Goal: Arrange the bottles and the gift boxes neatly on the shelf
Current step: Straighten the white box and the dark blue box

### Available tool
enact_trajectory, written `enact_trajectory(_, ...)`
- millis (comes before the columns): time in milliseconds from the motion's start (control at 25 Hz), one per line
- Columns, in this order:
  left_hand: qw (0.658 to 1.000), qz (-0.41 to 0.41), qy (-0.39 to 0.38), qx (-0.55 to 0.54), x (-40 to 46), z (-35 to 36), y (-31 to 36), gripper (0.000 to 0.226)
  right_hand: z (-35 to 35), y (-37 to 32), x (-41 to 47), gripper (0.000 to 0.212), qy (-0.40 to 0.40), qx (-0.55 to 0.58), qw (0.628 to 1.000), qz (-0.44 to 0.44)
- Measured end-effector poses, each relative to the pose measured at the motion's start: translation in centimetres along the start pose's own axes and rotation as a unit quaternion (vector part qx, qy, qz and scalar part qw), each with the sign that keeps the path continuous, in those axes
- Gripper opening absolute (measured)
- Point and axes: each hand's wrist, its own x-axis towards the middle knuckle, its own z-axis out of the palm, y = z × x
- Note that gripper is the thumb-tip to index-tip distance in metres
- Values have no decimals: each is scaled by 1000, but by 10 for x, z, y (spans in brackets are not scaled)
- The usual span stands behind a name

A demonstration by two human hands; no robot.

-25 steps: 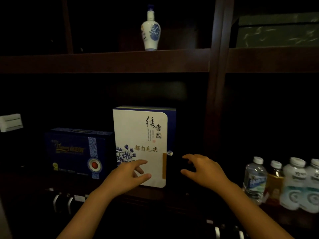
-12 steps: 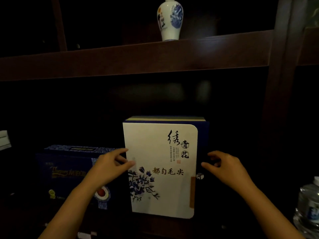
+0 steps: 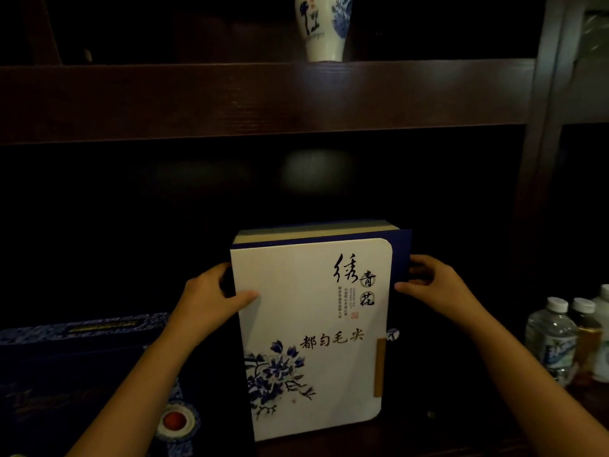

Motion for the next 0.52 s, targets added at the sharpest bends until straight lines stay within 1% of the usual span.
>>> enact_trajectory(120,999,8,30,-14,-3,8,-3,58,9,-3,-3,61,0,24,1000,6)
enact_trajectory(320,996,21,66,-48,-17,13,0,53,24,-2,-5,61,52,45,997,26)
enact_trajectory(400,995,13,74,-68,-20,13,4,51,25,0,-8,56,71,40,997,12)
enact_trajectory(520,994,1,81,-71,-22,13,9,49,22,-2,-11,47,67,40,997,-22)
